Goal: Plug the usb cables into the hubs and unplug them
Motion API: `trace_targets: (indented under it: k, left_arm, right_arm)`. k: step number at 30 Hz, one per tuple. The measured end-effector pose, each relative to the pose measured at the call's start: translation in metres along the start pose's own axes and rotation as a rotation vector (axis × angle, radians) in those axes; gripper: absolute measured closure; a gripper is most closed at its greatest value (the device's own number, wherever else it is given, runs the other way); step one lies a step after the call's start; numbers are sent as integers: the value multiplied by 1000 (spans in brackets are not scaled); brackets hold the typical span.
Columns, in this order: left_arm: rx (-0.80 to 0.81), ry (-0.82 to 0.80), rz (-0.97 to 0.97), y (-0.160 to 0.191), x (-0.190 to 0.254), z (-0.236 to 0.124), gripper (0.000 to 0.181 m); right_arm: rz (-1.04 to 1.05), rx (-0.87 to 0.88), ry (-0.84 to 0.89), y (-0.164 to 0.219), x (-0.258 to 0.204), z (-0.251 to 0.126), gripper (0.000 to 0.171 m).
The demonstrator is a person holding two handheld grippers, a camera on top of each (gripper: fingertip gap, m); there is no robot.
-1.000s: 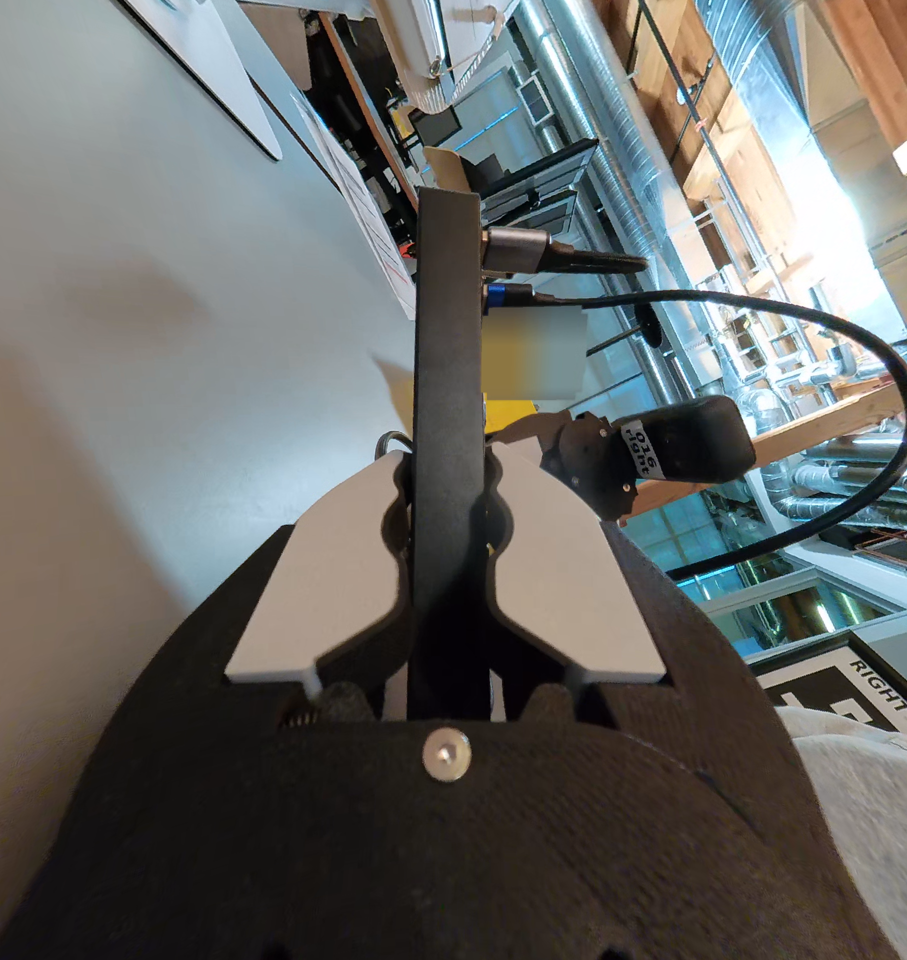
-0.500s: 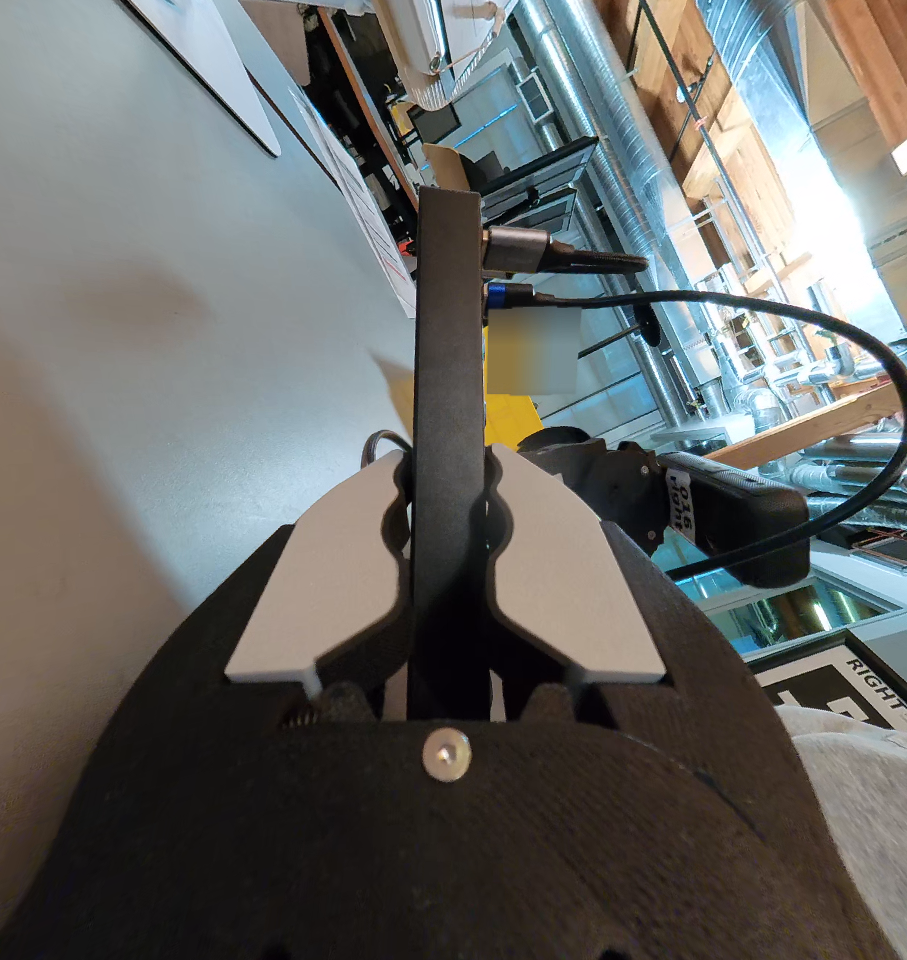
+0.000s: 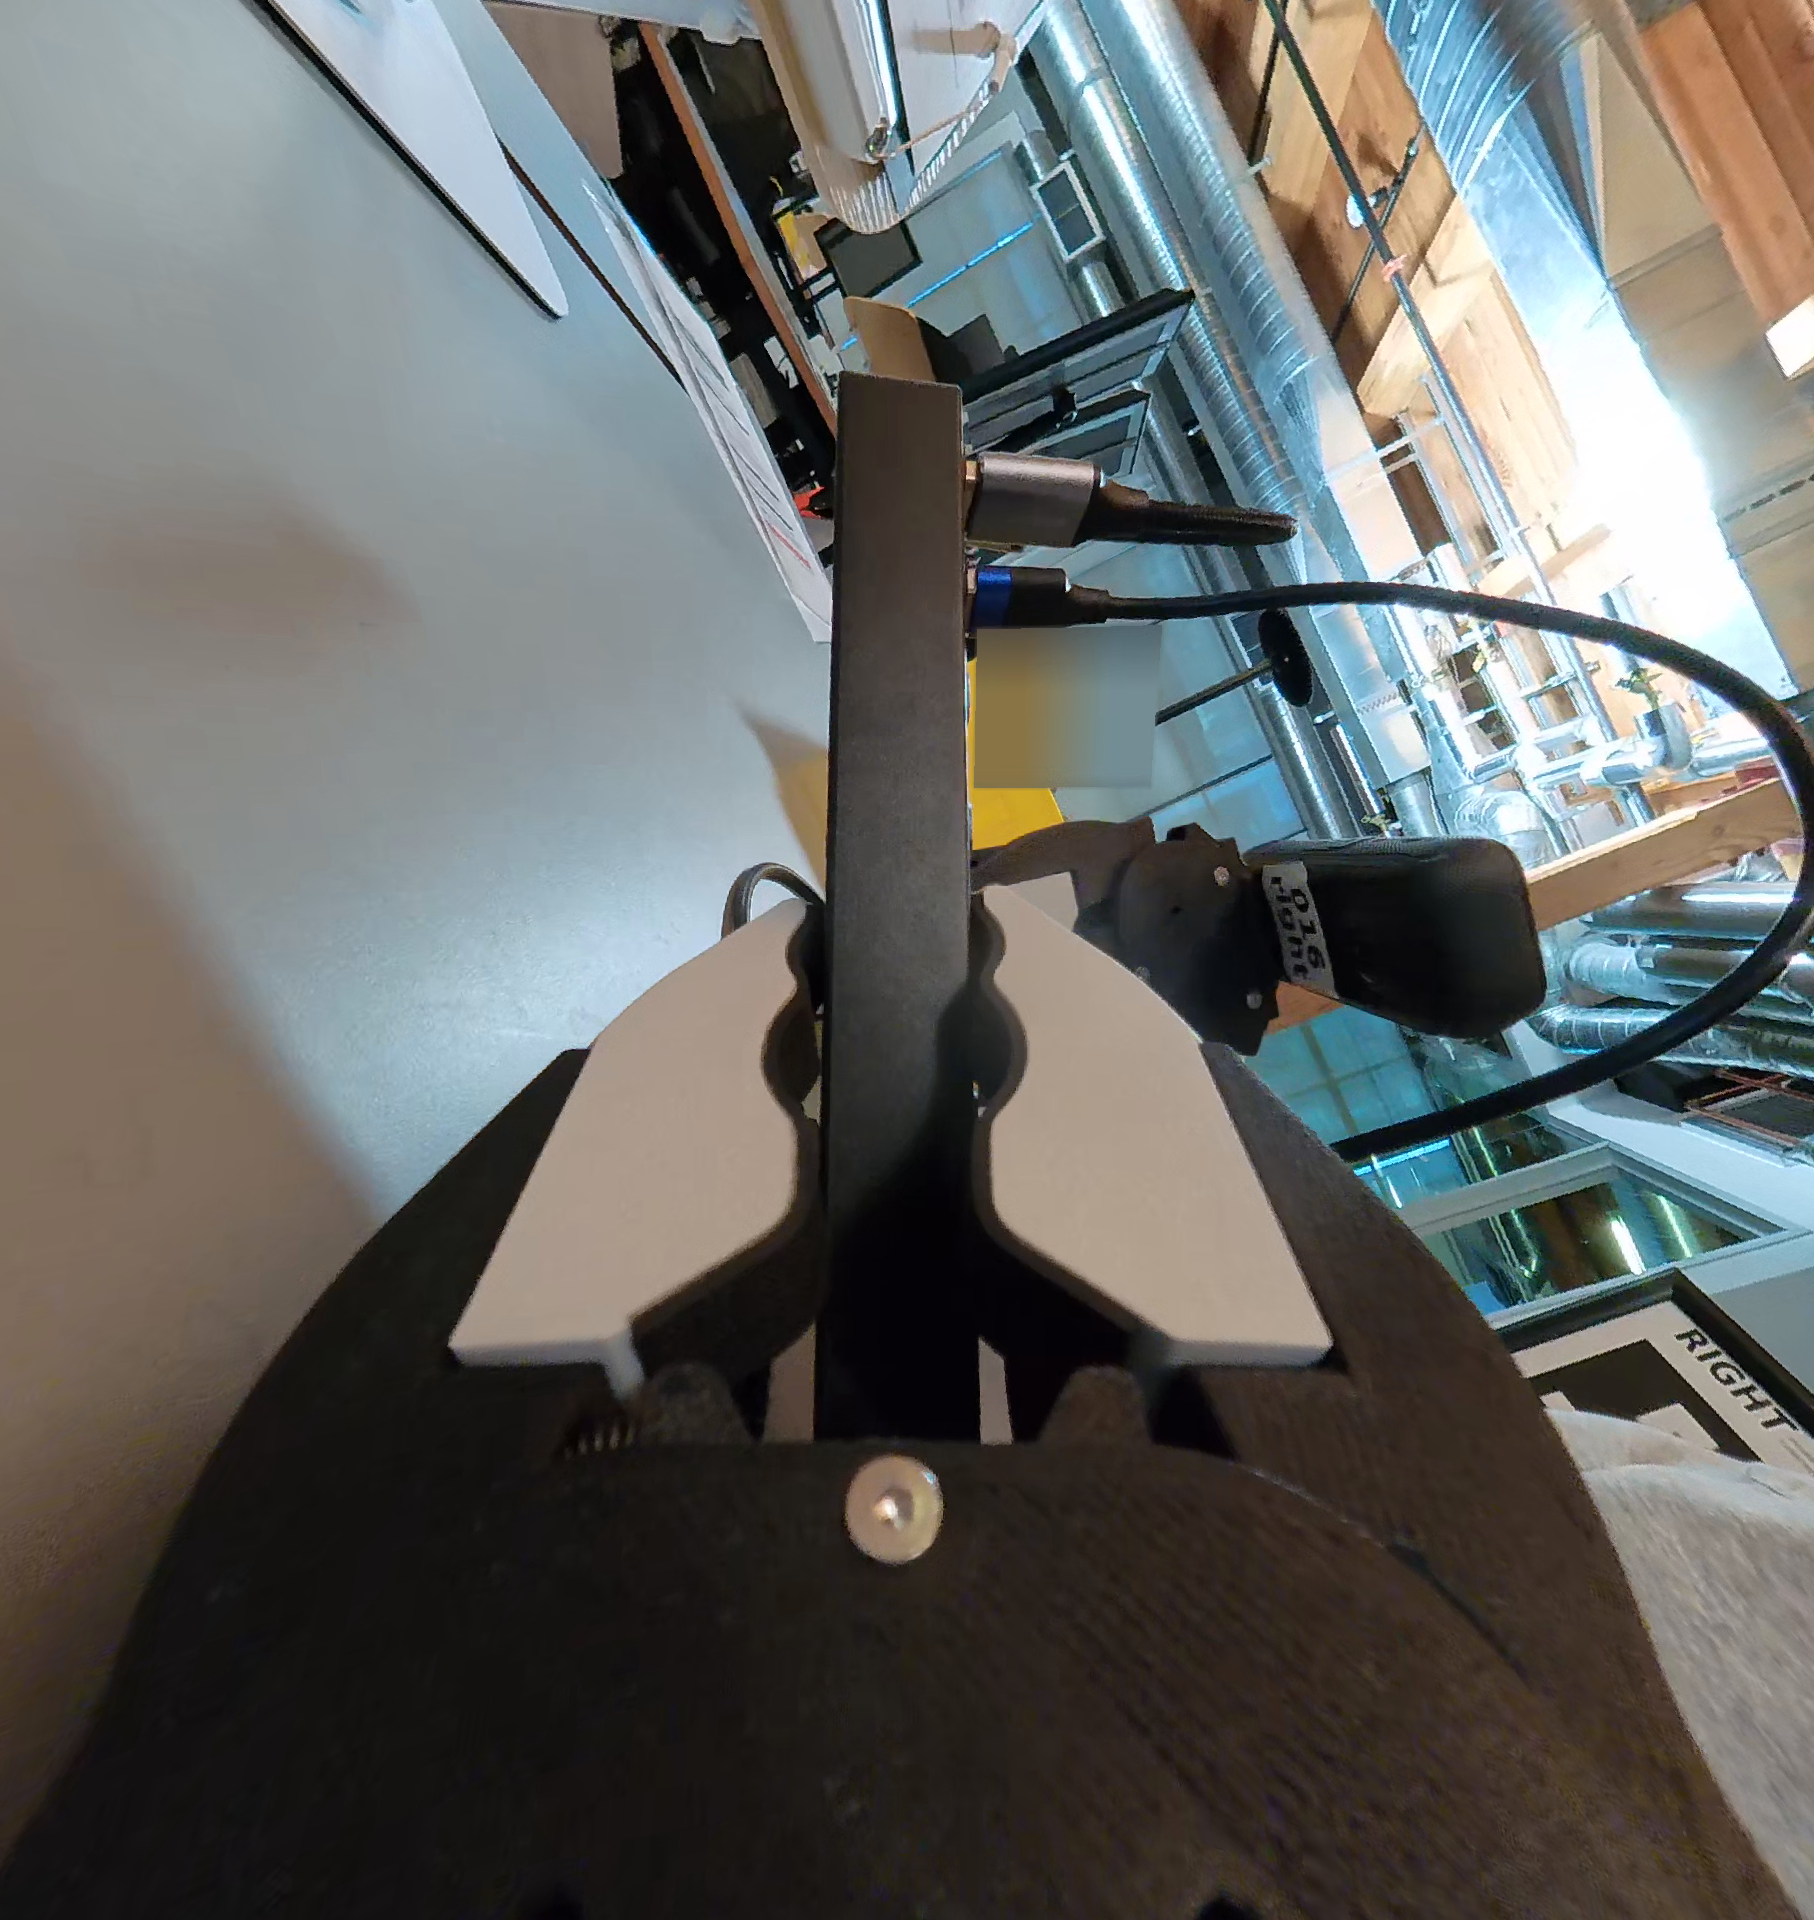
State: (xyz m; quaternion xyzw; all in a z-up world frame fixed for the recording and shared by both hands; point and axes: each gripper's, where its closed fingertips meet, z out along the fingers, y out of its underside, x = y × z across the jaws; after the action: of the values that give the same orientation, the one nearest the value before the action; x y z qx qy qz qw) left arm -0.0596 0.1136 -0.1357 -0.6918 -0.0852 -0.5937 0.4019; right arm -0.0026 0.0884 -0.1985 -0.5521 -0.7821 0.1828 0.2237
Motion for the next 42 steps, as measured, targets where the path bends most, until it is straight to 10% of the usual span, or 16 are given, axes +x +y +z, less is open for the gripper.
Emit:
trace_targets:
  k: [1,14,42]
  left_arm:
    - [1,-1,-1,0,0,0,156]
    - [13,10,-24,-3,-1,-1,156]
    - [62,-8,114,-7,9,-3,155]
  right_arm:
    - [-30,35,9,-6,2,3,127]
    - [4,86,120,-14,17,1,159]
    - [127,423,296,-55,34,-64,161]
